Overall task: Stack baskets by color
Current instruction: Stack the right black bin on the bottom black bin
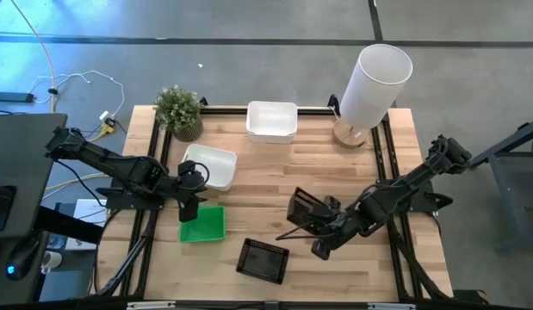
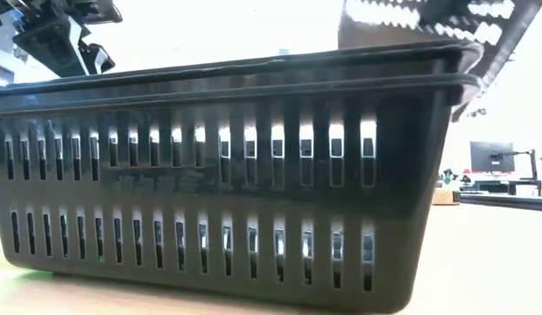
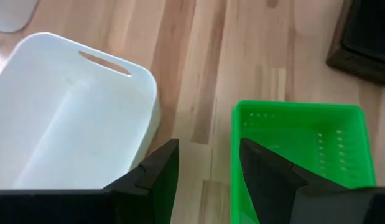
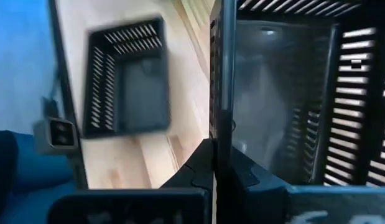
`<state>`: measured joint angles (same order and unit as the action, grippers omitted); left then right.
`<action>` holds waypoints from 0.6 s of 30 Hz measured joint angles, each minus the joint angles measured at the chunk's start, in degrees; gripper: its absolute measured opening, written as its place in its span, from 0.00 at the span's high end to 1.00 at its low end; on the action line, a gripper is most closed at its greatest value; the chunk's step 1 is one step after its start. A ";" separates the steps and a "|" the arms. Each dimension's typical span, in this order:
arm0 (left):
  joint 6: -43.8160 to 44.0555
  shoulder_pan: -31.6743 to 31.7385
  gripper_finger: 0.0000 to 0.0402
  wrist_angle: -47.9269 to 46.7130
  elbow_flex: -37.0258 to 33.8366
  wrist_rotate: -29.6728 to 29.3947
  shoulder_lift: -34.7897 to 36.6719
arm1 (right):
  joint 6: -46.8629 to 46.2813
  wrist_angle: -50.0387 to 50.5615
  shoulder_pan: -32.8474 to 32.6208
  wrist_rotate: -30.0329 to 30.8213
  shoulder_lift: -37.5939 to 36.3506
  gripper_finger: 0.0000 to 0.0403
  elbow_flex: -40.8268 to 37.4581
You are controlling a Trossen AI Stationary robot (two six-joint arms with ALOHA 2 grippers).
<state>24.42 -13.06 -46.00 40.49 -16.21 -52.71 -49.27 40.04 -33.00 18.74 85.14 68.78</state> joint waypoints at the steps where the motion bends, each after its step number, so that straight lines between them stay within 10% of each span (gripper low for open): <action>1: 0.55 0.00 0.61 0.00 0.00 -0.64 0.02 | 1.22 -0.67 0.01 0.64 0.00 1.00 0.70; 18: 6.25 0.01 0.61 -0.17 0.00 -3.74 0.01 | 18.24 3.73 1.52 2.15 9.87 1.00 24.91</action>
<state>30.68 -13.05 -46.17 40.49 -19.95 -52.69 -31.03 43.77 -31.48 20.89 95.01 93.69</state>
